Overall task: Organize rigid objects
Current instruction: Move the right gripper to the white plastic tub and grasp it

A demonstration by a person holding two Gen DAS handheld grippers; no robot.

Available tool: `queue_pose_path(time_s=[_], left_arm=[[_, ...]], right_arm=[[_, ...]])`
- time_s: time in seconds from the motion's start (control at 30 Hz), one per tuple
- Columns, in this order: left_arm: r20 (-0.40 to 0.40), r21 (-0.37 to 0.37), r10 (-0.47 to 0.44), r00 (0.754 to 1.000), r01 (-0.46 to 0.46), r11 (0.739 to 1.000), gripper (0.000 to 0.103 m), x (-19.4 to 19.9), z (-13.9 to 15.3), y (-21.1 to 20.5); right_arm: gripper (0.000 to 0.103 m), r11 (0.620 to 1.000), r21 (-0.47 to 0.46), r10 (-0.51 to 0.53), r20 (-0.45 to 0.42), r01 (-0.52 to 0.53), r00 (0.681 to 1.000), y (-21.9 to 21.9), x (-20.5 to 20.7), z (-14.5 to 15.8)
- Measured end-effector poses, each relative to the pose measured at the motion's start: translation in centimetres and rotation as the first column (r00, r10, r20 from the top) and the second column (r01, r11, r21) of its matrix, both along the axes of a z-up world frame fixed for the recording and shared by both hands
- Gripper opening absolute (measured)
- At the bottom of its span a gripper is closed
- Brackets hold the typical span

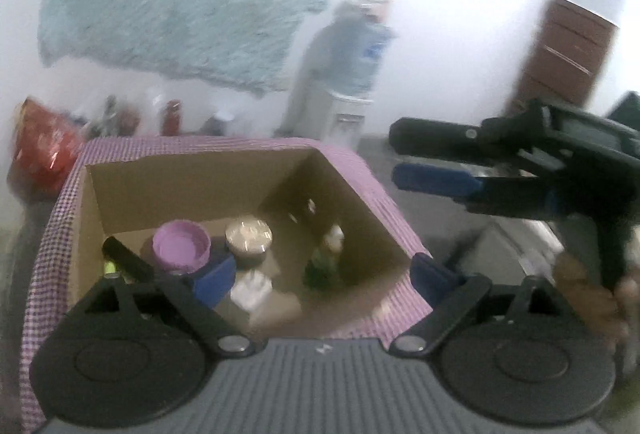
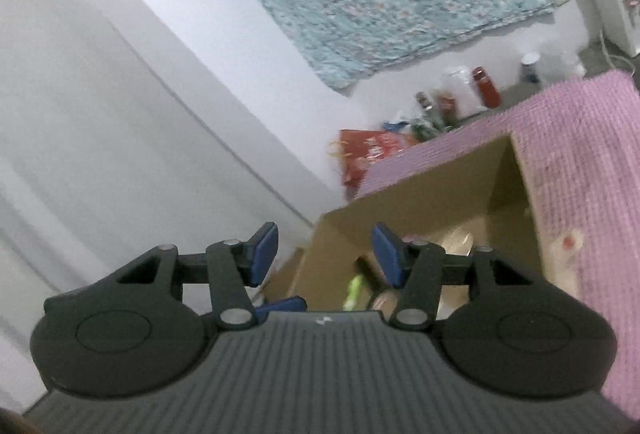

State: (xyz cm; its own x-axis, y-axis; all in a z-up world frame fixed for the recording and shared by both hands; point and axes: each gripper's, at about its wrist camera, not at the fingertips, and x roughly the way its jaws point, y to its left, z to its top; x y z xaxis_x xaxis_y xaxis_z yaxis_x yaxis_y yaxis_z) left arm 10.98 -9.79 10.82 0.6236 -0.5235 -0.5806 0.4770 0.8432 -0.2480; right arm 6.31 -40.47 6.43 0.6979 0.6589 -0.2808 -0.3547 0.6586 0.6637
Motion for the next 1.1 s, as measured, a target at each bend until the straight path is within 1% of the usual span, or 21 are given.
queue_pose_path(time_s=[0.03,0.1,0.17,0.2,0.23,0.37,0.47,0.6,0.7,0.8,0.87,0.9,0.97,1.0,1.1], left_arm=[[0.017,0.004,-0.009,1.000,0.009,1.000,0.095,-1.3,0.0,0.8],[0.061,0.013,0.001,0.998,-0.002,1.000,0.095,-3.2,-0.3,3.0],[0.120,0.015,-0.001,0.993,-0.001,1.000,0.099,-4.7,-0.7,5.0],[0.140,0.012,0.004,0.990,-0.005,1.000,0.099,-5.4,-1.1,5.9],[0.145,0.003,0.023,0.989,-0.024,1.000,0.099,-5.7,-1.5,6.8],[0.111,-0.047,0.077,0.991,-0.073,0.996,0.099,-6.0,-3.1,9.6],[0.118,-0.007,0.105,0.987,-0.104,0.995,0.099,-5.8,-4.0,10.4],[0.108,0.102,0.134,0.985,-0.146,0.984,0.099,-4.4,-6.0,9.7],[0.103,0.144,0.153,0.983,-0.167,0.975,0.097,-3.8,-7.0,10.0],[0.110,0.159,0.165,0.980,-0.181,0.971,0.095,-3.2,-8.0,10.1],[0.107,0.165,0.173,0.979,-0.189,0.968,0.089,-3.0,-8.5,10.4],[0.098,0.162,0.175,0.980,-0.190,0.968,0.088,-2.8,-8.8,10.4],[0.076,0.149,0.175,0.982,-0.185,0.971,0.082,-2.4,-9.1,10.6],[0.067,0.143,0.173,0.983,-0.181,0.973,0.081,-2.3,-9.3,10.7],[0.050,0.136,0.176,0.983,-0.182,0.974,0.068,-2.0,-9.8,10.8]], right_arm=[[0.054,1.000,0.011,0.004,-0.001,-0.004,1.000,0.2,-1.3,-0.6],[0.055,1.000,0.022,0.011,-0.019,-0.011,1.000,0.5,-3.5,-2.5],[0.055,1.000,0.015,0.007,-0.049,-0.006,0.999,1.5,-4.8,-4.2],[0.055,1.000,0.006,0.006,-0.072,-0.006,0.997,2.2,-5.1,-5.2],[0.056,1.000,-0.004,0.007,-0.096,-0.008,0.995,3.0,-5.3,-6.2],[0.056,0.997,-0.064,0.027,-0.193,-0.040,0.981,6.6,-5.0,-8.9],[0.056,0.993,-0.105,0.038,-0.208,-0.061,0.977,8.5,-4.7,-9.2],[0.056,0.989,-0.120,0.059,-0.214,-0.086,0.975,10.9,-3.4,-8.9],[0.056,0.986,-0.131,0.076,-0.221,-0.107,0.972,12.5,-2.4,-8.9],[0.056,0.983,-0.136,0.086,-0.234,-0.120,0.969,13.9,-1.2,-9.1],[0.056,0.983,-0.134,0.088,-0.241,-0.123,0.966,14.3,-0.7,-9.3],[0.056,0.984,-0.129,0.091,-0.246,-0.125,0.965,14.6,-0.5,-9.4],[0.056,0.984,-0.118,0.102,-0.252,-0.135,0.962,15.2,-0.2,-9.5],[0.056,0.983,-0.116,0.109,-0.255,-0.142,0.961,15.5,0.1,-9.7],[0.056,0.980,-0.121,0.124,-0.262,-0.160,0.957,16.4,0.5,-10.0]])
